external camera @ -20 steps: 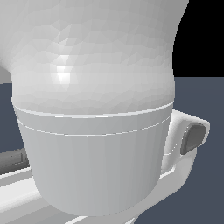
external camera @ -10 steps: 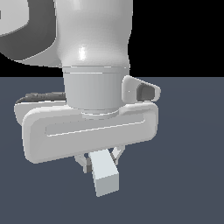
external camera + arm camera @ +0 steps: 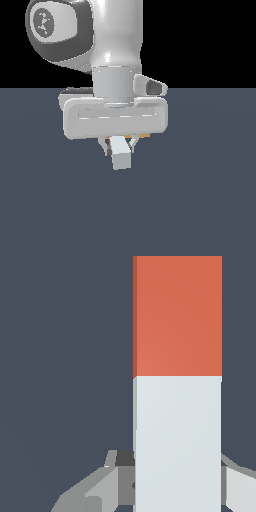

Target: Insert the peg into the horizontal hole in a box.

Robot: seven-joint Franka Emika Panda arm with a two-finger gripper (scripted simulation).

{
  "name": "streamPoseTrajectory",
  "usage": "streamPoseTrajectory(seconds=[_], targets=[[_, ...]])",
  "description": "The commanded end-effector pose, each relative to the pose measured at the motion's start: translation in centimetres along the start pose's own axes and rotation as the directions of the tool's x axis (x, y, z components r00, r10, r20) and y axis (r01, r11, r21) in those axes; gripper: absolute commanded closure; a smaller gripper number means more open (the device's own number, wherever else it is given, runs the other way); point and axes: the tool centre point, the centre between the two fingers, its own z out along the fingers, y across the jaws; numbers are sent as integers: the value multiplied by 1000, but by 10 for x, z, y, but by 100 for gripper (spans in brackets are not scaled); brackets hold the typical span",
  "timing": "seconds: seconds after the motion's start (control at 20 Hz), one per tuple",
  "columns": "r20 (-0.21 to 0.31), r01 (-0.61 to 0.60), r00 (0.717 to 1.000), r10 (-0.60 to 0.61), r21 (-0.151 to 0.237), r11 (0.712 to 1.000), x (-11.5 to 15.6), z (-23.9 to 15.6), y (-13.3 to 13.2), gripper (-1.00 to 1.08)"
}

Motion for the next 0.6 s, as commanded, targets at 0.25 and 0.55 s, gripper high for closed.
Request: streamPoseTrajectory(seconds=[0.25, 0.55], targets=[[1, -63, 998, 63, -2, 998, 42, -11, 16, 108], [1, -87, 996, 87, -2, 996, 59, -15, 23, 108]])
